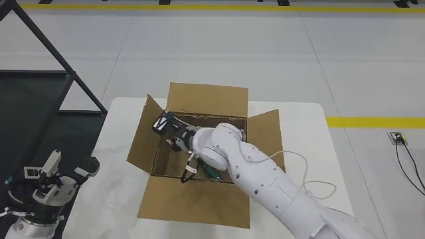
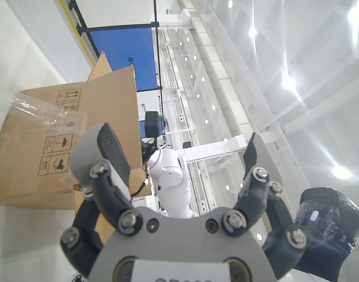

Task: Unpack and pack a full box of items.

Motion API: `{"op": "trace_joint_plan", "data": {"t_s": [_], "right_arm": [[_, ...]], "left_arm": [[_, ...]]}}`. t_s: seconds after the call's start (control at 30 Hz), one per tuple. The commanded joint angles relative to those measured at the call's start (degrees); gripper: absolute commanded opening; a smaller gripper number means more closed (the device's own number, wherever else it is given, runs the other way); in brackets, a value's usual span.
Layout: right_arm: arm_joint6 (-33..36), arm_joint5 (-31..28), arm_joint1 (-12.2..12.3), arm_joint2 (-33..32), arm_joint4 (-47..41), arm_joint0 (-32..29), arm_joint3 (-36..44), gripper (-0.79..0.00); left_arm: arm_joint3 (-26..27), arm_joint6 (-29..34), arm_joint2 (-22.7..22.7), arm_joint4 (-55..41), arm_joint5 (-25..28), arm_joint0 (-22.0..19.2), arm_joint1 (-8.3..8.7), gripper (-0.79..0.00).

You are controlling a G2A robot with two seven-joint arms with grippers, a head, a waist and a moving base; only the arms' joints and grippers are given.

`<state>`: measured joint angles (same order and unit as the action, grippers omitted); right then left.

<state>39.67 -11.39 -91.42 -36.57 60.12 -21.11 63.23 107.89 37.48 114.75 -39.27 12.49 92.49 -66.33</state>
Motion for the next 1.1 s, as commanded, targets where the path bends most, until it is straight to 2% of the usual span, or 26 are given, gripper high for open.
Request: {"op": "trace_joint_plan", "data": {"t_s": [0.0,0.1,0.13,0.17,0.67,0.87,1.07], "right_arm": [[3.5,0.8,2.8,-4.7,3.6,-6.3,11.9,-0.437],[5.3,-0.9,5.3,-10.0,6.0,-13.5,21.9,-0.413],[5.3,-1.6,5.9,-11.5,6.1,-15.3,24.1,-0.243],[5.3,-1.9,6.0,-11.9,6.2,-15.8,24.7,0.000],[4.3,-2.5,6.1,-12.1,6.5,-16.9,25.3,0.000],[1.0,-4.1,6.7,-17.2,0.4,-19.6,30.8,0.000],[-1.5,-9.0,8.4,-26.4,-9.3,-26.7,39.5,0.000]], "left_arm": [[0.0,0.0,0.0,0.0,0.0,0.0,0.00,0.000],[0.0,0.0,0.0,0.0,0.0,0.0,0.00,0.000],[0.0,0.0,0.0,0.0,0.0,0.0,0.00,0.000],[0.0,0.0,0.0,0.0,0.0,0.0,0.00,0.000],[0.1,-0.5,0.0,-0.1,-0.3,-0.1,-0.02,0.000],[1.2,-0.2,0.1,2.4,-0.8,-1.8,0.27,0.000],[-0.2,4.3,-2.3,7.0,-3.9,-7.4,1.13,0.000]]}}
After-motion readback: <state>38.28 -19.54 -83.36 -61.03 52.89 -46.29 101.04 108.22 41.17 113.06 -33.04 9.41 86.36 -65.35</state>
